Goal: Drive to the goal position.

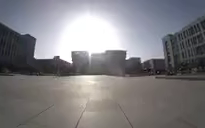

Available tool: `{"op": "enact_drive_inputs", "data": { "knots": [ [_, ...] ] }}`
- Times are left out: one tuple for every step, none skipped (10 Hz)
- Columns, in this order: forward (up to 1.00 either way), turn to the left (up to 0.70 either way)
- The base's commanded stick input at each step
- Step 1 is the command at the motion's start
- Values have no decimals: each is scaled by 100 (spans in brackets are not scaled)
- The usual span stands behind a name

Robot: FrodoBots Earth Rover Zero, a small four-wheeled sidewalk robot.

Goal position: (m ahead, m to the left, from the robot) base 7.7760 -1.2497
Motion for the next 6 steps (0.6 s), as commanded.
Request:
{"op": "enact_drive_inputs", "data": {
  "knots": [
    [100,4],
    [100,4],
    [100,4],
    [100,4],
    [100,4],
    [100,4]
  ]
}}
